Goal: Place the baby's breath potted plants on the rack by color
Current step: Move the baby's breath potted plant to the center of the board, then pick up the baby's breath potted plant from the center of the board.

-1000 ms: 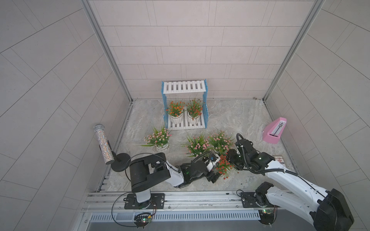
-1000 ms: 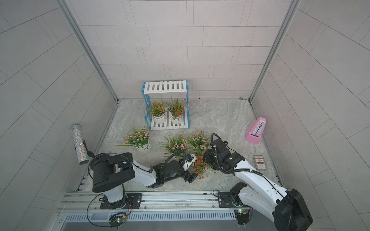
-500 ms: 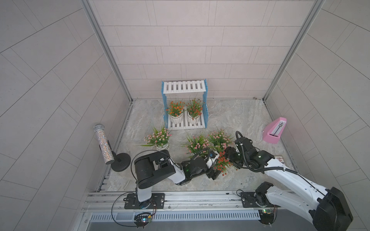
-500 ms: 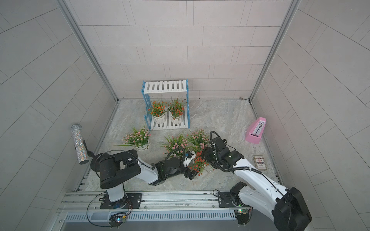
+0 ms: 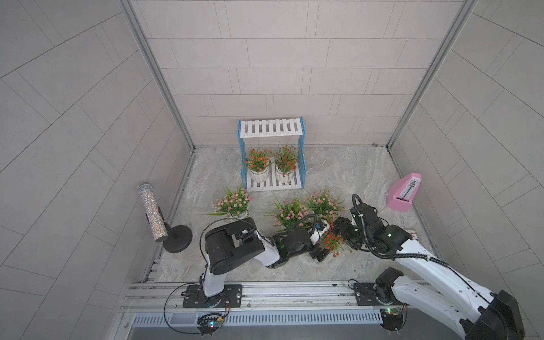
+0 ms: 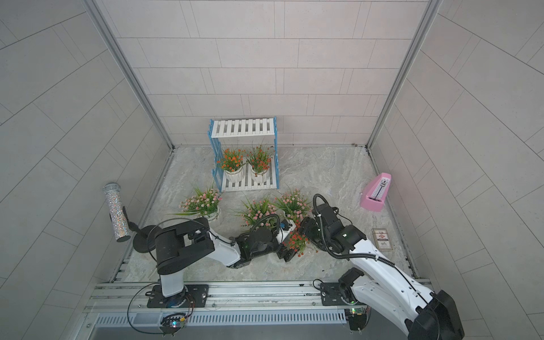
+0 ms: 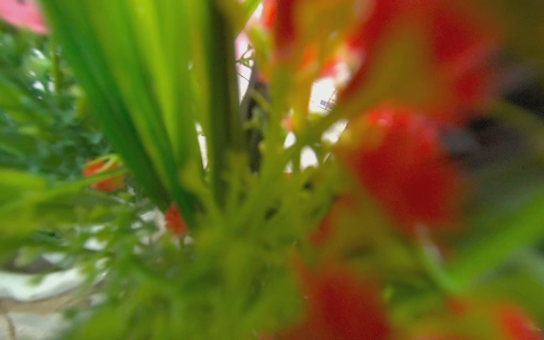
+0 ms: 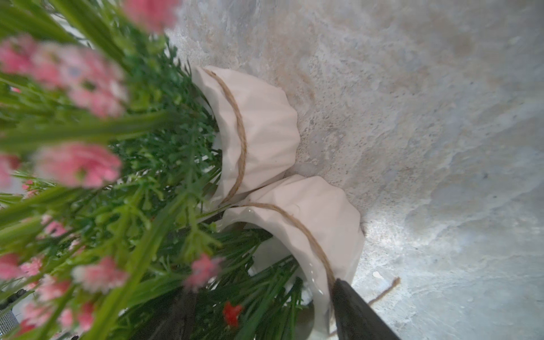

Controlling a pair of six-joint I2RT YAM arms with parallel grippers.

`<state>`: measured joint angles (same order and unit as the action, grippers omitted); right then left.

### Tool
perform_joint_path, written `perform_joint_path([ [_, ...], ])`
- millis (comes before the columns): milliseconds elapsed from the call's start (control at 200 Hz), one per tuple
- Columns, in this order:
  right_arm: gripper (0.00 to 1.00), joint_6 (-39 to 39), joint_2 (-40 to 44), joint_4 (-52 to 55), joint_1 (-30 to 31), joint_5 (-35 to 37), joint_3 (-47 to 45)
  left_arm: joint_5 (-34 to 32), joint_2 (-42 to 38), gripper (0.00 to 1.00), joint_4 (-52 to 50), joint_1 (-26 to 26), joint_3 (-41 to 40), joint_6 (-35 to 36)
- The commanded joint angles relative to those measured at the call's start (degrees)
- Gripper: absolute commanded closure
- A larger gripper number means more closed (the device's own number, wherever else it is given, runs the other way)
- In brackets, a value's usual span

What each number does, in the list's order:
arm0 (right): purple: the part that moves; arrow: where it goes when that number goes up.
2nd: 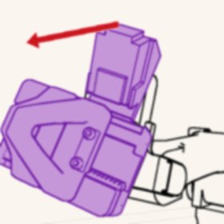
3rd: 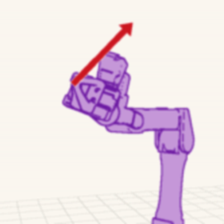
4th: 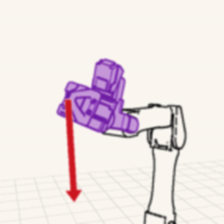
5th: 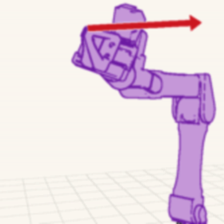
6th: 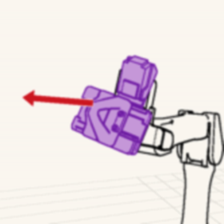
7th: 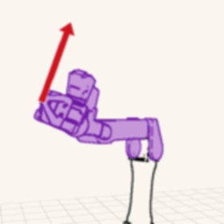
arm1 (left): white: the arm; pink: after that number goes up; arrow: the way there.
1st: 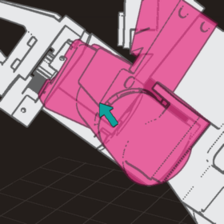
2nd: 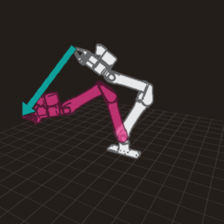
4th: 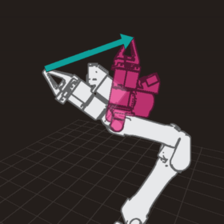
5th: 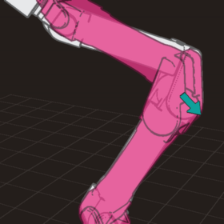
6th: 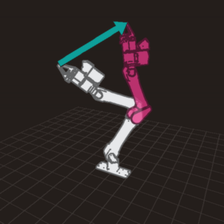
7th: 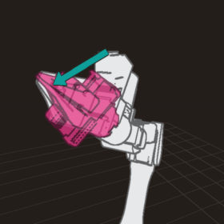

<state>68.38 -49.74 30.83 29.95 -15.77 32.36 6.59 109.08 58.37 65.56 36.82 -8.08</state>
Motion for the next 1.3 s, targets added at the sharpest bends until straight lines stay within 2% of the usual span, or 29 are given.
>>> perform_joint_path([
  [0, 0.25, 0.2, 0.6, -0.3, 0.7, -3.0, -0.2, 1.9, 0.8, 0.04, 0.2, -0.5, 3.2, 2.3],
  [215, 0.25, 0.0, 1.4, 1.1, 0.7, -4.1, -0.2, 4.5, 0.6, 0.04, -0.5, -1.3, 4.6, 3.2],
  [435, 0.25, -1.3, 5.0, 6.6, 0.7, -1.1, 0.6, 6.0, -0.4, 0.13, -1.5, -2.5, 5.2, 4.3],
  [570, 0.24, -1.9, 7.7, 9.4, 0.7, 1.7, 1.1, 6.4, -2.1, 0.13, -2.7, -2.5, 4.9, 5.0],
  [705, 0.22, -2.6, 9.1, 11.6, 0.6, 3.6, 1.4, 7.1, -2.4, 0.05, -3.2, -2.5, 5.0, 5.2],
  [840, 0.19, -3.1, 10.9, 13.4, 0.5, 6.3, 1.9, 7.4, -2.2, 0.02, -2.8, -2.6, 5.0, 4.9],
  [1171, 0.01, -4.6, 11.7, 14.4, 0.0, 8.6, 3.0, 8.4, -0.5, 0.01, -4.2, -2.6, 7.7, 5.5],
  [1291, 0.00, -4.8, 11.7, 14.5, -0.1, 8.4, 3.0, 9.3, 0.9, 0.01, -5.9, -2.7, 9.7, 5.5],
])
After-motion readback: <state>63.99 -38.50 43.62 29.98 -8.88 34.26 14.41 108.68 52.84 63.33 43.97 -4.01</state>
